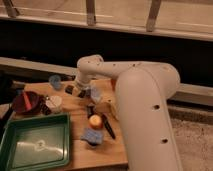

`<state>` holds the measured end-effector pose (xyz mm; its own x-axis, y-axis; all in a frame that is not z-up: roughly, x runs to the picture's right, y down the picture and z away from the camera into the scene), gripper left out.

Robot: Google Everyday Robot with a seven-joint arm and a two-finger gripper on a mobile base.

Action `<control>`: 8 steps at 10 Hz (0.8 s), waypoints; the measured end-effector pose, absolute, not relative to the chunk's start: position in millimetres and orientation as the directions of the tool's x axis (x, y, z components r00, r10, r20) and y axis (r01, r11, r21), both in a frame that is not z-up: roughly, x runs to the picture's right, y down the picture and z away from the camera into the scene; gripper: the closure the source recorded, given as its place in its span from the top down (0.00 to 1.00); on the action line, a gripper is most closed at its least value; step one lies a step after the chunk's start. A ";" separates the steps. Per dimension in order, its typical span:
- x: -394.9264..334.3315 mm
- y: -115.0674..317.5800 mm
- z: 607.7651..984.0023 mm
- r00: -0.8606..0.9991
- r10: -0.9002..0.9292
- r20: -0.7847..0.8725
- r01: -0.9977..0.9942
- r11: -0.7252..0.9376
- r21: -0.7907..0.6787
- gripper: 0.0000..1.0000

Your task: Place eraser in tray

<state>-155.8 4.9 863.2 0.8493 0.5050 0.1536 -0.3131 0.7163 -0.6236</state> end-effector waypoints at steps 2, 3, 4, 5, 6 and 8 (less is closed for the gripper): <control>-159.1 18.9 836.2 0.859 0.484 0.165 -0.273 0.707 -0.652 0.00; -163.8 28.2 822.5 0.867 0.469 0.169 -0.250 0.701 -0.667 0.00; -170.6 38.9 809.0 0.875 0.453 0.173 -0.223 0.693 -0.686 0.00; -175.1 47.7 797.4 0.879 0.442 0.176 -0.202 0.682 -0.703 0.00; -178.2 54.9 787.2 0.882 0.435 0.180 -0.183 0.670 -0.720 0.00; -181.1 64.7 771.0 0.876 0.442 0.193 -0.150 0.630 -0.762 0.00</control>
